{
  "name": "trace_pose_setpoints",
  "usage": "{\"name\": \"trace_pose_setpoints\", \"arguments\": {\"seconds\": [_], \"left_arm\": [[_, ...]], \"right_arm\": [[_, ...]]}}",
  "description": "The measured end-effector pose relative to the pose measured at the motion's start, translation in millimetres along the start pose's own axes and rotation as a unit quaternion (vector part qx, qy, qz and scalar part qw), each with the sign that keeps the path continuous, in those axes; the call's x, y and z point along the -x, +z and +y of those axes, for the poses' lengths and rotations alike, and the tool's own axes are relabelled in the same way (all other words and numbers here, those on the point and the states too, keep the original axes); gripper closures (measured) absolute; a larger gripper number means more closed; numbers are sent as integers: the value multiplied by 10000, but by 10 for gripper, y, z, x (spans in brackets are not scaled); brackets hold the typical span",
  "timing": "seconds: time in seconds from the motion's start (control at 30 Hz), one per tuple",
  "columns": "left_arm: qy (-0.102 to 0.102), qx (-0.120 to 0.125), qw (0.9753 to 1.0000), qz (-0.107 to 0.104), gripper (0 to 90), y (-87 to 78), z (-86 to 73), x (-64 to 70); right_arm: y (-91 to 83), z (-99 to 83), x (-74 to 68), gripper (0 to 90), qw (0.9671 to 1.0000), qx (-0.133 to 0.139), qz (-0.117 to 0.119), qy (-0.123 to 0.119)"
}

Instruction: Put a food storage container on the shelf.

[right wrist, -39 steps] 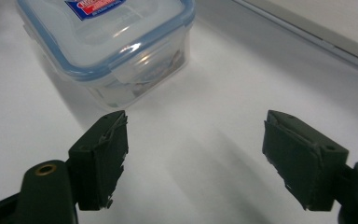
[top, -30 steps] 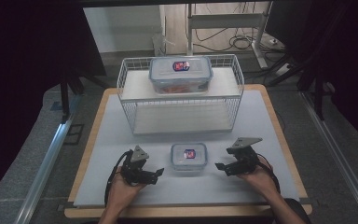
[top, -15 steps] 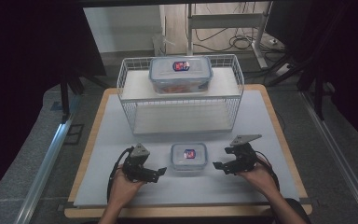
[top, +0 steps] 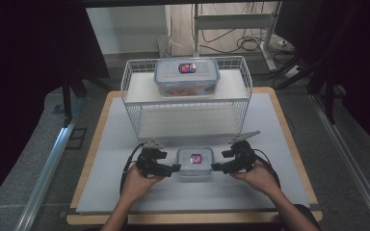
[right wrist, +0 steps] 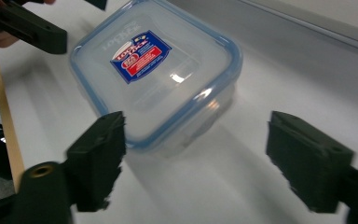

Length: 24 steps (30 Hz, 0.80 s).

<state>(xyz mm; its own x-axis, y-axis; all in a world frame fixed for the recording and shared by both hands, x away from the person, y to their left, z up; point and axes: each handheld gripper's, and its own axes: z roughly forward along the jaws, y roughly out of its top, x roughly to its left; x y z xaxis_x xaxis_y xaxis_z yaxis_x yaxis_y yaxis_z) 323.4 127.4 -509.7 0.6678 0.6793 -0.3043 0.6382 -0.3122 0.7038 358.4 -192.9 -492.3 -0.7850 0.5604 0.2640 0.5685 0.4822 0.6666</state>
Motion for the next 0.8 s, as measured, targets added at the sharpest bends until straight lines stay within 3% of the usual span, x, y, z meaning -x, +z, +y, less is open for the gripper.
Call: {"name": "trace_pose_setpoints", "arguments": {"seconds": [0.13,0.33,0.47,0.67,0.8], "left_arm": [[-322,7,9987,-404,259,95,22,-93],[-603,-47,9928,-1033,291,215,23,-150],[-661,-83,9924,-1033,290,221,26,-124],[-591,-67,9938,-941,360,158,-2,-64],[-700,38,9912,-1125,426,111,-65,-89]], "right_arm": [[102,66,25,264,9996,-135,178,155],[215,91,75,283,9958,-262,635,606],[254,85,88,300,9920,-341,838,880],[185,41,73,393,9917,-248,850,937],[148,-16,50,450,9916,-143,880,942]]}}
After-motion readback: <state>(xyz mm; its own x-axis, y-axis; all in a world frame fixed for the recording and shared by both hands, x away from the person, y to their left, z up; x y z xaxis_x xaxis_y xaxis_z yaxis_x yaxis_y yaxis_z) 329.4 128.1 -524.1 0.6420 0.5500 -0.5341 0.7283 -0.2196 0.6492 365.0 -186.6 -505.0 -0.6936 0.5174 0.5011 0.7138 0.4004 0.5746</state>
